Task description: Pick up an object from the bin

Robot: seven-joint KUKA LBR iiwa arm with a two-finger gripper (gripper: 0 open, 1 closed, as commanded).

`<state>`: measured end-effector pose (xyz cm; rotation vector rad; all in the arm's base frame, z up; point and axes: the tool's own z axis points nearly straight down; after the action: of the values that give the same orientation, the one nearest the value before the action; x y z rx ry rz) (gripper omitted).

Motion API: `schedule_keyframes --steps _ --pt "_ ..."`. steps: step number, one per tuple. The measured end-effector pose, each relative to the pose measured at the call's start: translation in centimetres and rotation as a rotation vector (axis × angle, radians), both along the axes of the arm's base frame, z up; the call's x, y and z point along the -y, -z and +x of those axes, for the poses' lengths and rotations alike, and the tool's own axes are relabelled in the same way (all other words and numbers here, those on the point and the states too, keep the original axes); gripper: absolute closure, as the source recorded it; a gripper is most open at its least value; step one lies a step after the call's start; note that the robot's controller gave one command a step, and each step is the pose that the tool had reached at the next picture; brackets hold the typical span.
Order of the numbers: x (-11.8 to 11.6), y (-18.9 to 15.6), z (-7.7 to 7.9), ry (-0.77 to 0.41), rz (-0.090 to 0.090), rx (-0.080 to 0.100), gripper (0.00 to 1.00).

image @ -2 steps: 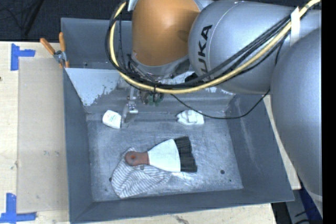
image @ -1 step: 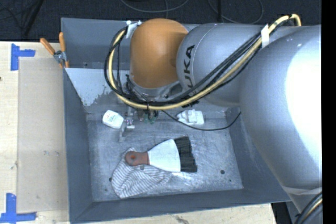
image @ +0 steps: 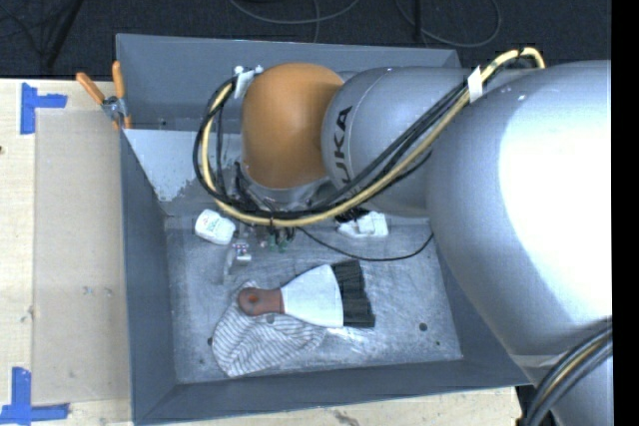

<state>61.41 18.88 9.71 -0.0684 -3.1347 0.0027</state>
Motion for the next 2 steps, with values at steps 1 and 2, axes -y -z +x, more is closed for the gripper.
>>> schedule_keyframes --steps 1,2 --pt "0.5 -2.3 0.7 0.112 0.002 0.007 0.0" --pt "-0.3 2.0 0.7 0.022 0.002 0.007 0.0"
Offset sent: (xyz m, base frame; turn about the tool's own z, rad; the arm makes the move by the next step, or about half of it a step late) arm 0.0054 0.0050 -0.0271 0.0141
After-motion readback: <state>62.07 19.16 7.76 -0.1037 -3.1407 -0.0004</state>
